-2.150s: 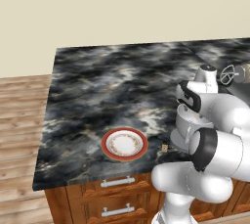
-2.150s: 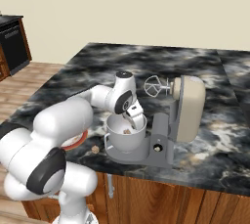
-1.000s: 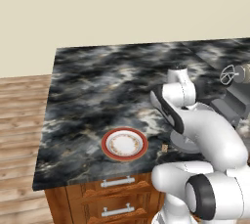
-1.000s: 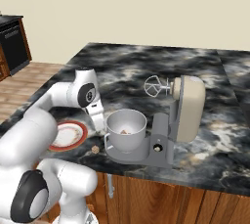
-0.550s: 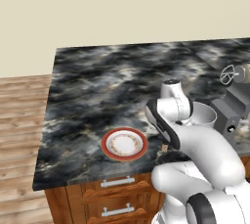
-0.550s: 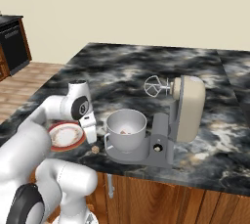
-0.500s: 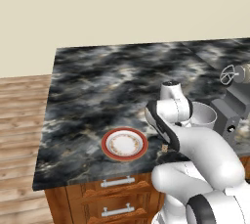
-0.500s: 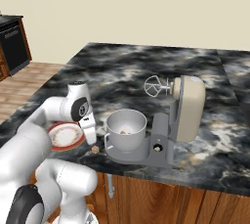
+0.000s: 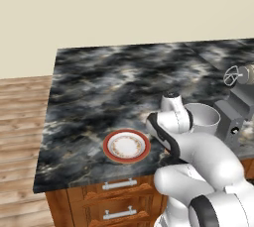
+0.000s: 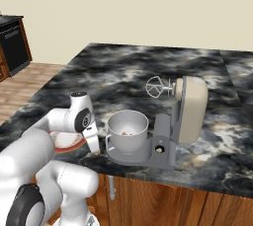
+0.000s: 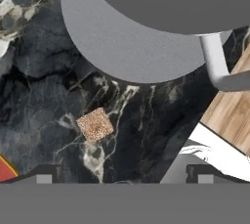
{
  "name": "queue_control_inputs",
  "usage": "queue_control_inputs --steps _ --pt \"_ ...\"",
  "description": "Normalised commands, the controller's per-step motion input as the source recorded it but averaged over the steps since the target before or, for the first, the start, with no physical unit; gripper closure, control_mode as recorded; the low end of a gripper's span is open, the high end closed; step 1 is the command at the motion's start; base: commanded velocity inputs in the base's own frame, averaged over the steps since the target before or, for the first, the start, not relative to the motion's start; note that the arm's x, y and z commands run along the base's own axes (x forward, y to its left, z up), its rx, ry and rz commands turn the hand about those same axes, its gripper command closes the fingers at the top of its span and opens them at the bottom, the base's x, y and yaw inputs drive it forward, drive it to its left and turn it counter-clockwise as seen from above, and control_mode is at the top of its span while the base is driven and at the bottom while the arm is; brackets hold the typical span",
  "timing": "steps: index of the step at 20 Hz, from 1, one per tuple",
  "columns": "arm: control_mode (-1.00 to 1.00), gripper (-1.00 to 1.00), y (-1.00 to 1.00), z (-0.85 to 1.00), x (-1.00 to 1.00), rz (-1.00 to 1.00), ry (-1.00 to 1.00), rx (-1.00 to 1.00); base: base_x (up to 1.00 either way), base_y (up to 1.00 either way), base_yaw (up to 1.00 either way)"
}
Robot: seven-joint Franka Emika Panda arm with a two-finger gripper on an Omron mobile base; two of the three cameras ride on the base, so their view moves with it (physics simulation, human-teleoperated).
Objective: Add butter and sugar cubes to the stand mixer bowl and then turn on the stand mixer to begin making frosting.
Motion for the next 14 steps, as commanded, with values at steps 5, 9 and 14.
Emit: queue_control_inputs --steps 5,9,14 --pt "-1.0 -1.0 0.0 -0.31 0.13 0.0 0.0 0.0 0.0 0.0 0.0" --pt "-1.0 -1.0 0.0 -0.25 0.0 0.0 0.0 0.0 0.0 0.0 0.0" --pt "-1.0 -1.0 0.0 -0.2 0.03 0.0 0.0 0.0 0.0 0.0 0.0"
